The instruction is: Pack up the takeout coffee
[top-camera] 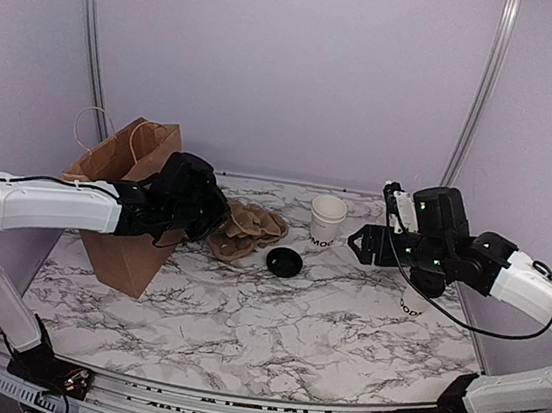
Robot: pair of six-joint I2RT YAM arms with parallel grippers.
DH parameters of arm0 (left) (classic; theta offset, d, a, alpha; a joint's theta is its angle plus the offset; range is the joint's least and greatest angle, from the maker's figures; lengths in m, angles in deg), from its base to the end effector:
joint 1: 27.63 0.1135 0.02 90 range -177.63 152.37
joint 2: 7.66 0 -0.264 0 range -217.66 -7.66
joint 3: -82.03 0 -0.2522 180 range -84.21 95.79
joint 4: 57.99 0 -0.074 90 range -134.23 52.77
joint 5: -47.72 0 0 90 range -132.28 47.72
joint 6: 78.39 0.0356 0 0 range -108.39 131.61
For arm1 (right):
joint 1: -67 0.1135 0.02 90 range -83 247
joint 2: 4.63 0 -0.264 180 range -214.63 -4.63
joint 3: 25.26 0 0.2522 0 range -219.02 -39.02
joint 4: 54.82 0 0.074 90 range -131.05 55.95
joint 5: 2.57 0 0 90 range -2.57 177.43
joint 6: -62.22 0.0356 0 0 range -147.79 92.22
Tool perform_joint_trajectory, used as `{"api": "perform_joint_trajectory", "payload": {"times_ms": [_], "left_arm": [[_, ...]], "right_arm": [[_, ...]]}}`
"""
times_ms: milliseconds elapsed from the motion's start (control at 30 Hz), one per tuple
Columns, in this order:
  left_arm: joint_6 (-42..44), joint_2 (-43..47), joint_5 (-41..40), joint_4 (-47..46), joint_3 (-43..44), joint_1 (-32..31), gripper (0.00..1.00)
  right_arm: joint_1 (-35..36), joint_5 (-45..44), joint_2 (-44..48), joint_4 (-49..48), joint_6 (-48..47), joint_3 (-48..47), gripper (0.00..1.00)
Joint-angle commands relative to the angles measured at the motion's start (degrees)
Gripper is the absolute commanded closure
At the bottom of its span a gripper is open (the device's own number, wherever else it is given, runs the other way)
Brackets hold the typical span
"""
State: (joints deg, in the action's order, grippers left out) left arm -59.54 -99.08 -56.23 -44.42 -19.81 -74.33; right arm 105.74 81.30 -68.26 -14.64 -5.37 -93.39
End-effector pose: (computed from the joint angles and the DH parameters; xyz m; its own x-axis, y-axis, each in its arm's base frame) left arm 0.2592 -0.2626 0.2706 -0.6288 -0.6719 -0.3913 -0.1124 0.5765 -0.8093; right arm 0.1919 0.1491 0.3060 -0.6320 -0.0211 -0.7747 -0.3392 0.9063 0.2521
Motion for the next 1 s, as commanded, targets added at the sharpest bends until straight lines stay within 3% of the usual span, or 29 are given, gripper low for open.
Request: {"api": "perform_joint_trajectory", "payload": {"times_ms": [0, 700, 967], "left_arm": [[2.1, 3.2, 1.9, -0.5, 0.7, -0.8, 1.0], [6.1, 7.8, 2.2, 3.1, 2.4, -7.6, 1.0], [7.5, 6.8, 7.2, 3.3, 4.1, -9.7, 1.0]], "right_arm": [[0.7, -1.2, -0.5, -1.2, -0.6, -1.9, 0.16], [0.6, -2.0, -2.2, -2.3, -1.0, -2.2, 0.16], [0.6, -2.8, -1.6, -1.9, -0.9, -1.9, 0.16]]}}
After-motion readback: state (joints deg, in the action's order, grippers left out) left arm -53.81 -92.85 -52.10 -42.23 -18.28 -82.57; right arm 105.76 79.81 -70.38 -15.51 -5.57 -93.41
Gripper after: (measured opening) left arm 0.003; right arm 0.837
